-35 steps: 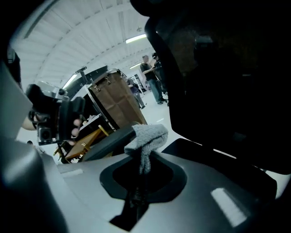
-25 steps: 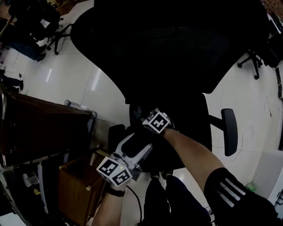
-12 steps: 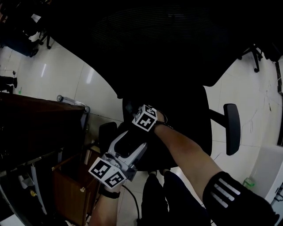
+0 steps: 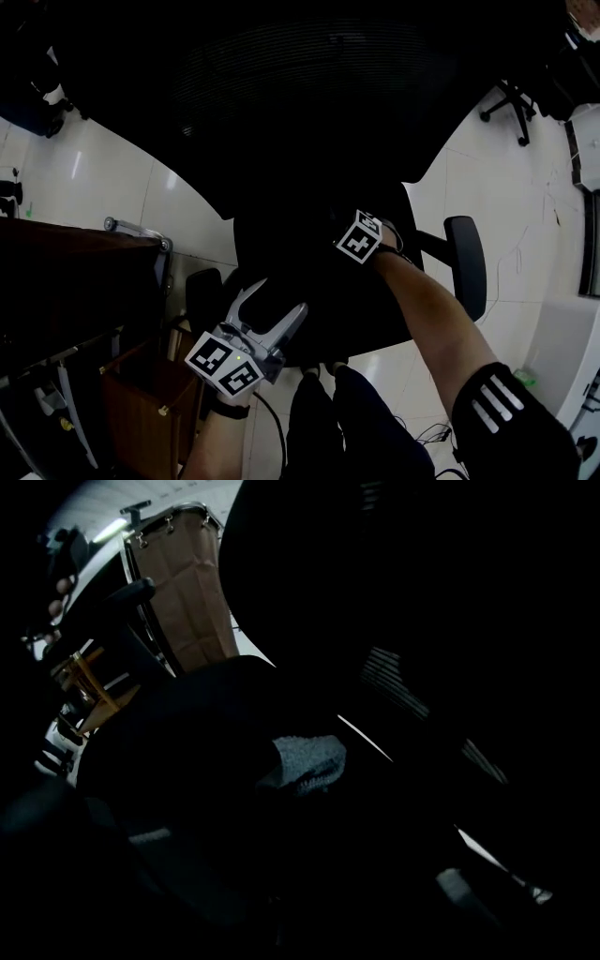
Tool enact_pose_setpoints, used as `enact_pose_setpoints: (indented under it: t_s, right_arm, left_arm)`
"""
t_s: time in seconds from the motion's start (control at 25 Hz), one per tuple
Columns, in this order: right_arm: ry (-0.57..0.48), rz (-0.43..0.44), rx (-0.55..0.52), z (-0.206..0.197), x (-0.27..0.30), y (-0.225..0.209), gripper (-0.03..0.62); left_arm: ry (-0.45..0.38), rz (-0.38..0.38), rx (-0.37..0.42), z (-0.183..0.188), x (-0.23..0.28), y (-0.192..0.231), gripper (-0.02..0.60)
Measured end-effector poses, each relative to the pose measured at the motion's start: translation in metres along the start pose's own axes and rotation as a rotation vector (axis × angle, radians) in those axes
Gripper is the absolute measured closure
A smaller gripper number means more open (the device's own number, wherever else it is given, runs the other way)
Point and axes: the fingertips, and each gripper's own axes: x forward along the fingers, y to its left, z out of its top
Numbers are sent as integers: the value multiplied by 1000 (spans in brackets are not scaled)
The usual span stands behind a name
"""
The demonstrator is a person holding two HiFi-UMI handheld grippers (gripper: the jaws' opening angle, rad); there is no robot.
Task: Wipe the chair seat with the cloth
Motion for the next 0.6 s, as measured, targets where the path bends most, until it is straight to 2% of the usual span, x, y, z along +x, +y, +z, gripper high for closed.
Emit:
enact_pose_setpoints:
  t_s: [0.2,0.4,0.48,0.6]
  right_arm:
    - [78,-105,74,-66,-44,-60,565]
    - [126,-205,111,-92,-70,-90,565]
    - [127,-224,121,-87,-76,-91,565]
    - [2,-151,155,-42,-70,-63,565]
  left_arm:
    - [22,-35,8,0,18,-13,261]
    - [28,-59,21,5,21,-24,261]
    - [22,-58,25,8,18,-24,261]
    - [19,-40,35,12,10,-22,261]
